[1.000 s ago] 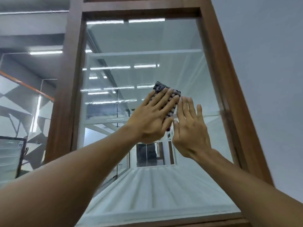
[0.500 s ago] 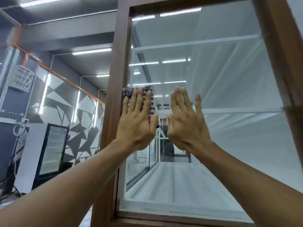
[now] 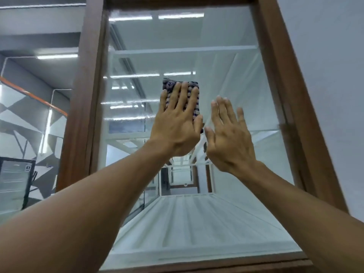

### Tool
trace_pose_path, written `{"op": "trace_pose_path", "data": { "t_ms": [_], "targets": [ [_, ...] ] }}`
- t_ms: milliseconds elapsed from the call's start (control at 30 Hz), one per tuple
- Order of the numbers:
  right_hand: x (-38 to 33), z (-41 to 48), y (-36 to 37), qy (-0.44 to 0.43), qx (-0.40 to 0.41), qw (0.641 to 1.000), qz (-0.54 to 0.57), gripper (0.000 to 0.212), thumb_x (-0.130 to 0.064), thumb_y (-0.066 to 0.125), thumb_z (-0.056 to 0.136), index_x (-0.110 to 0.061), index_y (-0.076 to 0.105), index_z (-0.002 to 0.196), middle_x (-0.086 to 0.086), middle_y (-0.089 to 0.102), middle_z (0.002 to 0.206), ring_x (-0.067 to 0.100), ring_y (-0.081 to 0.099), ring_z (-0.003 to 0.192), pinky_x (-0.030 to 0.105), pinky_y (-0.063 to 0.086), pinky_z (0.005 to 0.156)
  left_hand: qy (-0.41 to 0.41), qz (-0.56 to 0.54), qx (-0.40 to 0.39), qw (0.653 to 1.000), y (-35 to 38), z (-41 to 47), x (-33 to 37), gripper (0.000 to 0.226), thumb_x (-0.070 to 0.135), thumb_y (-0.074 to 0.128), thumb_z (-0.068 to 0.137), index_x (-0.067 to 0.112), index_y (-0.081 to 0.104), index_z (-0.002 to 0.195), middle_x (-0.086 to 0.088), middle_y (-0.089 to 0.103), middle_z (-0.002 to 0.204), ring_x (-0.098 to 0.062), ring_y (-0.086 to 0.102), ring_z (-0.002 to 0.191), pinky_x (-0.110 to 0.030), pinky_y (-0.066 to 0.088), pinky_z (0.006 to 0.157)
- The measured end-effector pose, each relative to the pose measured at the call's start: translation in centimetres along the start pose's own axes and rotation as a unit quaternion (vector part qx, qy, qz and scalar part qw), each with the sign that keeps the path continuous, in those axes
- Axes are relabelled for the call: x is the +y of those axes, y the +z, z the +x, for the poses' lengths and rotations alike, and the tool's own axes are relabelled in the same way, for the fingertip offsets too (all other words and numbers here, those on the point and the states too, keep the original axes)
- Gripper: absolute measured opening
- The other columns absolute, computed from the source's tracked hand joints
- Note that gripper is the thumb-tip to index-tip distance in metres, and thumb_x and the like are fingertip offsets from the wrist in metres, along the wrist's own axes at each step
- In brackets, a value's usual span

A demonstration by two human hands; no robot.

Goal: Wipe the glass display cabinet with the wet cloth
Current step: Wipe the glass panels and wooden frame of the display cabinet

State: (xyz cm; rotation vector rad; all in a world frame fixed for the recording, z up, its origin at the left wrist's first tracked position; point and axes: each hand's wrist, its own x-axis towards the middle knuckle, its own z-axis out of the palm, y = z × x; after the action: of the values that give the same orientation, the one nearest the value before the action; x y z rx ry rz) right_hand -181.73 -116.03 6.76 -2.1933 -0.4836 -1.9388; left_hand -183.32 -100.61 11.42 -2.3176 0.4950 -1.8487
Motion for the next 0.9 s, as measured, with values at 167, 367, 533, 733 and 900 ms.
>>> {"op": "trace_pose_path", "data": {
  "t_ms": [167,367,533,733,900],
  "targets": [
    [3.7,-1.6,-1.1,0.007,0.031,0.999,0.018,0.064,-0.033,0.015,0.102,-0.006,0.009,0.160,0.013,0.005,0.170,0.020,-0.005,0.158,0.039,-0.007,0.128,0.052,-0.002,-0.008,0.999,0.7,2.7,5.1,0.071,0.046,0.009,0.103,0.017,-0.011,0.164,-0.008,-0.019,0.171,-0.021,-0.022,0.157,-0.045,-0.017,0.127],
    [8.7,-5.0,-1.8,0.059,0.089,0.994,0.028,0.064,-0.027,0.022,0.102,0.000,0.016,0.160,0.018,0.012,0.169,0.024,0.004,0.159,0.039,0.005,0.130,0.117,-0.005,-0.014,0.993,2.0,5.5,11.9,0.067,0.046,0.012,0.108,0.017,-0.010,0.164,-0.007,-0.018,0.172,-0.022,-0.022,0.157,-0.046,-0.016,0.127],
    [8.5,-6.9,-1.3,0.115,0.173,0.969,0.135,0.063,-0.004,0.031,0.095,0.003,0.025,0.158,0.018,0.023,0.167,0.024,0.014,0.158,0.024,0.010,0.128,0.164,0.004,-0.028,0.986,2.5,5.4,14.7,0.064,0.044,0.010,0.109,0.018,-0.007,0.165,-0.006,-0.015,0.172,-0.020,-0.021,0.158,-0.045,-0.018,0.126],
    [8.8,-10.1,-0.8,0.097,0.124,0.985,0.066,0.058,-0.015,0.027,0.103,0.005,0.023,0.157,0.018,0.021,0.167,0.024,0.009,0.159,0.038,0.016,0.129,0.166,0.004,-0.024,0.986,3.0,-1.5,12.3,0.067,0.045,0.012,0.107,0.019,-0.007,0.165,-0.007,-0.014,0.172,-0.021,-0.019,0.158,-0.047,-0.013,0.128],
    [5.4,-9.8,-0.5,0.062,0.061,0.996,-0.018,0.065,-0.031,0.024,0.102,-0.002,0.017,0.160,0.017,0.010,0.169,0.029,0.001,0.159,0.054,0.004,0.128,0.114,0.000,0.005,0.993,3.2,-10.2,5.4,0.067,0.045,0.021,0.107,0.016,0.004,0.166,-0.008,-0.006,0.173,-0.021,-0.012,0.160,-0.049,-0.001,0.129]
  ]
}}
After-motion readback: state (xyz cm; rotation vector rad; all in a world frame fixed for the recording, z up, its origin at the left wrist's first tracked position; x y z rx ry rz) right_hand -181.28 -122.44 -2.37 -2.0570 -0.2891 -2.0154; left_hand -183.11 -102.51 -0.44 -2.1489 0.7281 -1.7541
